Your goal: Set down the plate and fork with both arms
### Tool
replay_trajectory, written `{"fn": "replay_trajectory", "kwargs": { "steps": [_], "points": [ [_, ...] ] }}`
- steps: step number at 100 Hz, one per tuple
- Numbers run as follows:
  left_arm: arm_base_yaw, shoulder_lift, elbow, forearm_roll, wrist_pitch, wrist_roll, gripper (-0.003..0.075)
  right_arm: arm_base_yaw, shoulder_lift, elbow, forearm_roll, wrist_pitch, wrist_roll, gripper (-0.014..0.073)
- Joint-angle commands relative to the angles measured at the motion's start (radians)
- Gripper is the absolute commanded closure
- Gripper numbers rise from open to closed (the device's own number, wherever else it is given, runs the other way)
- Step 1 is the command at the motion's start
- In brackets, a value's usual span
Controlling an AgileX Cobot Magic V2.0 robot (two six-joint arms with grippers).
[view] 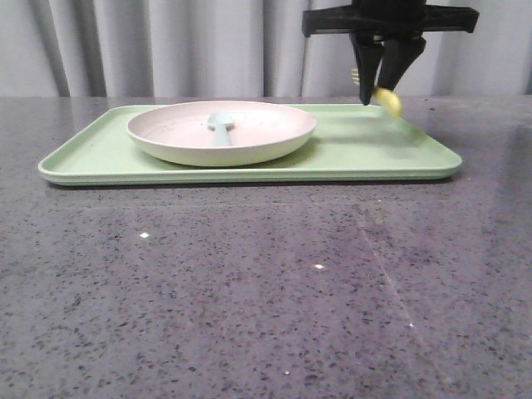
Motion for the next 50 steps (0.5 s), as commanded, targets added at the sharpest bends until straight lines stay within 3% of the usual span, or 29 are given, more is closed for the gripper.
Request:
{"fn": "replay_trajectory", "kwargs": {
  "steps": [1, 7, 50],
  "points": [
    [0.001, -0.001, -0.027, -0.013, -0.062, -0.006, 0.0491, -0.006, -0.059, -0.023, -0.008, 0.084, -0.010, 0.0180],
    [0.001, -0.001, -0.027, -0.013, -0.064, -0.006, 0.0491, -0.006, -0.060, -0.023, -0.009, 0.084, -0.010, 0.0150],
    [0.001, -0.001, -0.027, -0.013, -0.071, -0.006, 0.0491, -0.005, -0.155, -0.020, -0.009, 0.099, -0.010, 0.0201]
  ]
}}
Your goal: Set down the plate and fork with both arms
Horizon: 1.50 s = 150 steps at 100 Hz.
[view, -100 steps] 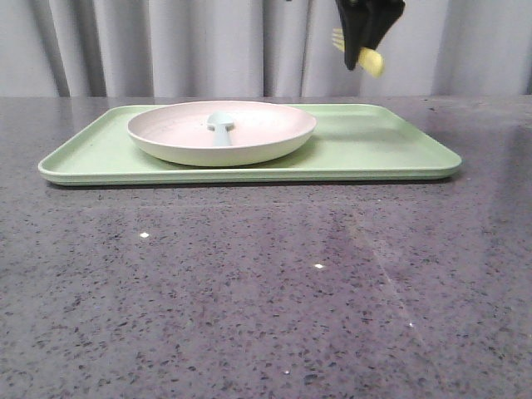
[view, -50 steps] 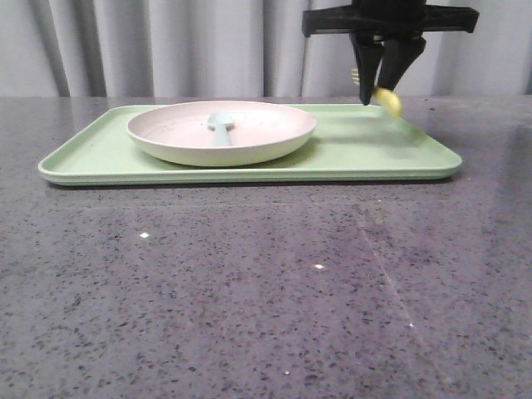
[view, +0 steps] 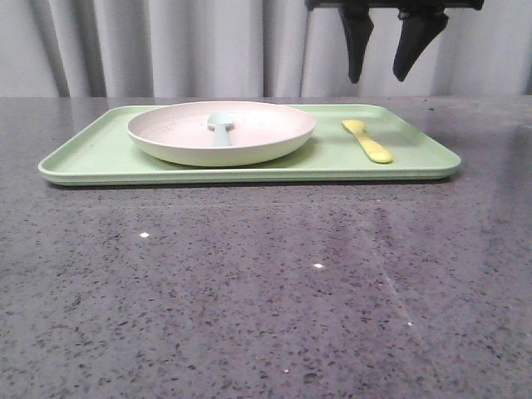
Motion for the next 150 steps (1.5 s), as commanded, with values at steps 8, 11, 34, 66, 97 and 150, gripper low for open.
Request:
{"fn": "replay_trajectory", "kwargs": {
  "steps": [8, 11, 34, 66, 97, 150],
  "points": [
    [0.001, -0.001, -0.027, -0.012, -0.079, -0.006, 0.0491, -0.005, -0.121, -0.008, -0.009, 0.097, -0.010, 0.0201],
    [0.001, -0.001, -0.027, -0.012, -0.083, -0.006, 0.0491, -0.005, -0.133, 0.006, -0.010, 0.096, -0.010, 0.0201],
    [0.001, -0.001, -0.027, -0.009, -0.096, -0.006, 0.0491, -0.005, -0.315, 0.225, -0.010, 0.005, -0.010, 0.0201],
    [0.001, -0.001, -0.027, 0.003, -0.125, -0.006, 0.0491, -0.005, -0.714, 0.665, -0.018, -0.222, -0.010, 0.0201],
    [0.001, -0.001, -0.027, 0.003, -0.125, -0.006, 0.0491, -0.005, -1.112, 1.003, -0.042, -0.456, -0.010, 0.0210],
    [-0.043, -0.087, 0.068, 0.003, -0.216, 0.008, 0.0741, -0.005, -1.529, 1.303, -0.159, -0.513, -0.010, 0.0660]
  ]
}}
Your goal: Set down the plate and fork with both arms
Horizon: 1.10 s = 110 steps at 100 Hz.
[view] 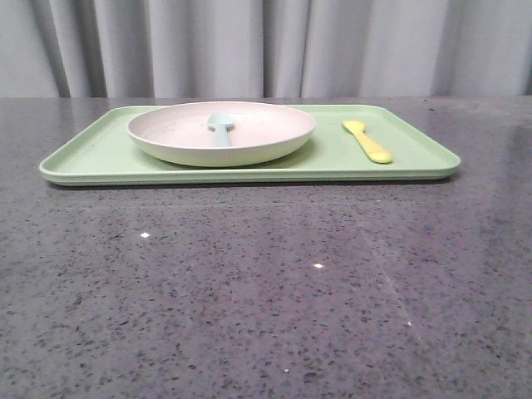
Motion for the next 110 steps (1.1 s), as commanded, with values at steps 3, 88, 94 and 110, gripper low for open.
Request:
{"fn": "replay_trajectory", "kwargs": {
  "steps": [3, 88, 94, 110],
  "points": [
    [-0.027, -0.055, 0.027, -0.010, -0.125, 0.000, 0.0741, -0.005, -0.053, 0.025, -0.034, -0.086, -0.010, 0.0660],
    [-0.061, -0.388, 0.237, -0.008, -0.172, 0.000, 0.0741, -0.005, -0.404, 0.247, -0.034, -0.189, -0.010, 0.0660],
    [-0.061, -0.388, 0.237, -0.008, -0.172, 0.000, 0.0741, -0.005, -0.404, 0.247, -0.034, -0.188, -0.010, 0.0660],
    [-0.061, -0.388, 0.237, -0.008, -0.172, 0.000, 0.0741, -0.005, -0.404, 0.247, -0.034, -0.188, -0.010, 0.0660]
  ]
}}
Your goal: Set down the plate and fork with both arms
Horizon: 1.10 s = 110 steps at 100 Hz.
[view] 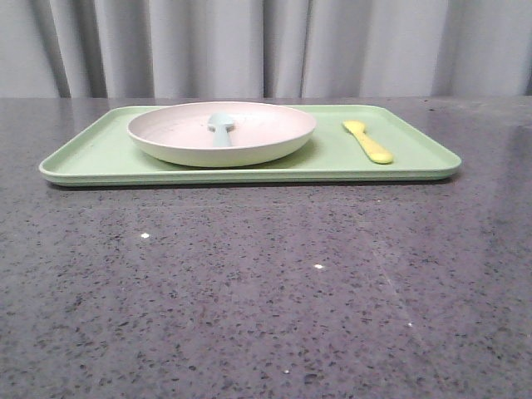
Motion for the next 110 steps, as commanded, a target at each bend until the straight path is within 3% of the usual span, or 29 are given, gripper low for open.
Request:
{"fn": "replay_trajectory", "kwargs": {
  "steps": [1, 72, 83, 98, 110],
  "points": [
    [-0.008, 0.008, -0.027, -0.008, -0.080, -0.002, 0.0741, -0.005, 0.011, -0.024, -0.027, -0.083, -0.008, 0.0660],
    [-0.006, 0.003, 0.017, -0.005, -0.103, -0.002, 0.0741, -0.005, 0.011, -0.024, -0.027, -0.083, -0.008, 0.0660],
    [-0.006, -0.011, 0.061, 0.024, -0.186, -0.002, 0.0741, -0.005, 0.011, -0.024, -0.027, -0.083, -0.008, 0.0660],
    [-0.006, -0.050, 0.153, 0.102, -0.416, -0.005, 0.0741, -0.005, 0.011, -0.024, -0.027, -0.083, -0.008, 0.0660],
    [-0.006, -0.105, 0.235, 0.104, -0.487, -0.008, 0.0741, -0.005, 0.011, -0.024, -0.027, -0.083, -0.008, 0.0660]
  ]
}}
